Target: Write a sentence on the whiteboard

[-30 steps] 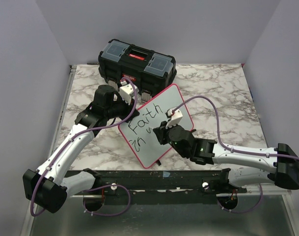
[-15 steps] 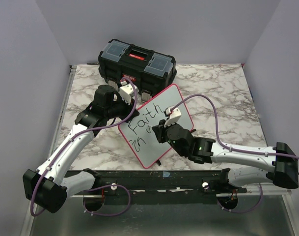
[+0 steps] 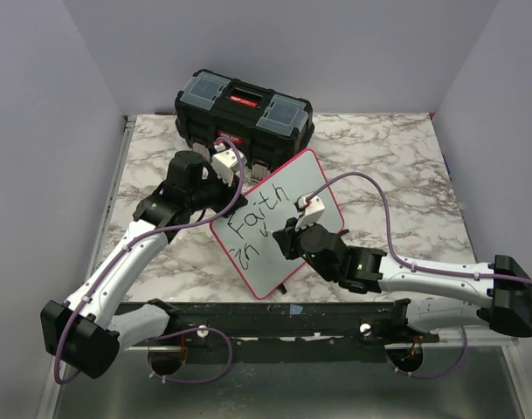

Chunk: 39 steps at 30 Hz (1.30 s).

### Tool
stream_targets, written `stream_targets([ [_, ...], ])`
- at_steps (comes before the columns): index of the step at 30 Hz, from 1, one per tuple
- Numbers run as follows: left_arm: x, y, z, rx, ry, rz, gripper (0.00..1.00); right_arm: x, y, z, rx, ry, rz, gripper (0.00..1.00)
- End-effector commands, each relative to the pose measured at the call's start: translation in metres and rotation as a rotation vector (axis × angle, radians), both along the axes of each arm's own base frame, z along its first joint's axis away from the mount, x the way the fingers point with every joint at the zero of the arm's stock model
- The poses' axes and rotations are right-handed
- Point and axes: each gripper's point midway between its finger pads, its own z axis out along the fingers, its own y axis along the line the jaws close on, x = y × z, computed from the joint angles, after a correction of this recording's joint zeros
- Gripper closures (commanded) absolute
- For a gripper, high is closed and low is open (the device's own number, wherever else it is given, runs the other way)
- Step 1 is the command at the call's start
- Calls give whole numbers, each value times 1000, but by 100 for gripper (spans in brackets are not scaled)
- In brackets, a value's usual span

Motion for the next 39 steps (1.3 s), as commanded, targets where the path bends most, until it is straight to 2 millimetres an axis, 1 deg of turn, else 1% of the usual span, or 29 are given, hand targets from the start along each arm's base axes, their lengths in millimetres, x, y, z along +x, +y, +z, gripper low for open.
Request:
stream_targets([
  [1, 8, 5, 7, 34, -76, 15, 100, -14, -12, -35, -72, 81, 25, 99],
  [11, 8, 5, 7, 35, -73, 14, 100, -27, -22, -57, -75, 151, 35, 99],
  [14, 8, 5, 7, 34, -74, 14, 100, -29, -22, -61, -71, 164, 42, 99],
  [16, 8, 5, 6, 35, -73, 13, 100, -29, -19, -59, -61, 167, 49, 99],
  [24, 8, 5, 6, 35, -73, 14, 100, -31, -2, -44, -20, 160, 99, 99],
  [28, 8, 5, 6, 35, -73, 14, 100, -28, 3, -37, -12, 145, 103, 99],
  [30, 8, 5, 6, 35, -73, 14, 100, -25, 4, -30, -8, 129, 95, 99],
  [34, 8, 5, 6, 35, -72, 14, 100, -18, 9, -10, 11, 89, 83, 99],
  [39, 8, 5, 6, 36, -72, 15, 100, -19, 9, 10, 49, 70, 96, 99],
])
